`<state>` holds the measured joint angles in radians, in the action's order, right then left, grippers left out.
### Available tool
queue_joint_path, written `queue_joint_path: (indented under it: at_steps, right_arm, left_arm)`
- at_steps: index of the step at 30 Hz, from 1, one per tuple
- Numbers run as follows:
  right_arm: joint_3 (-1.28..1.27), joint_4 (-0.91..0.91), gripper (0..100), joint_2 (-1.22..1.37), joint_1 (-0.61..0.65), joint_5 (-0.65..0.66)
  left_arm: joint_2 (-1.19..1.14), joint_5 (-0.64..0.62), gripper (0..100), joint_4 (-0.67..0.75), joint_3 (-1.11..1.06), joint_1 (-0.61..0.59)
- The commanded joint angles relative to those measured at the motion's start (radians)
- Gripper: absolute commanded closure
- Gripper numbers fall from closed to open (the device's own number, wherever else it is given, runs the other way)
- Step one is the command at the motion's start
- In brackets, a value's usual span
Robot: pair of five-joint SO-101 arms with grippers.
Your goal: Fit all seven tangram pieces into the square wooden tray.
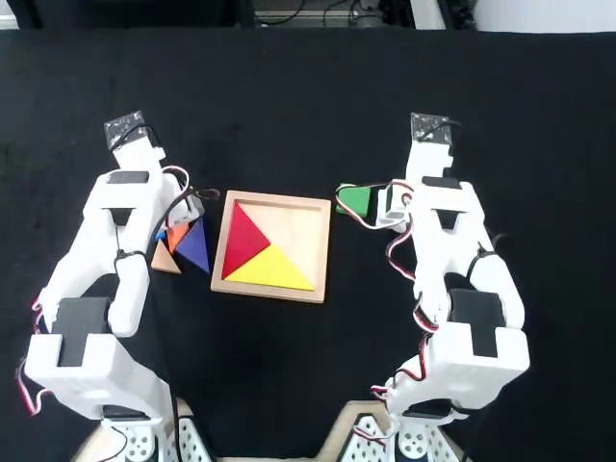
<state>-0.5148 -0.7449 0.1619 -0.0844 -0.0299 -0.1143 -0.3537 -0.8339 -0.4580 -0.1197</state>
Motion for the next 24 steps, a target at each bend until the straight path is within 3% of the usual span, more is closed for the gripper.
queue_joint_path:
  at_steps: [1, 24]
  right_arm:
    - [0.001, 0.015, 98.7, -0.044, 0.018, 0.002]
    - [0.001, 0.015, 98.7, -0.044, 0.018, 0.002]
  left_arm:
    - [0.08, -0.009, 78, 0.012, 0.012, 0.012]
    - [-0.081, -0.009, 78, 0.006, 0.088, 0.004]
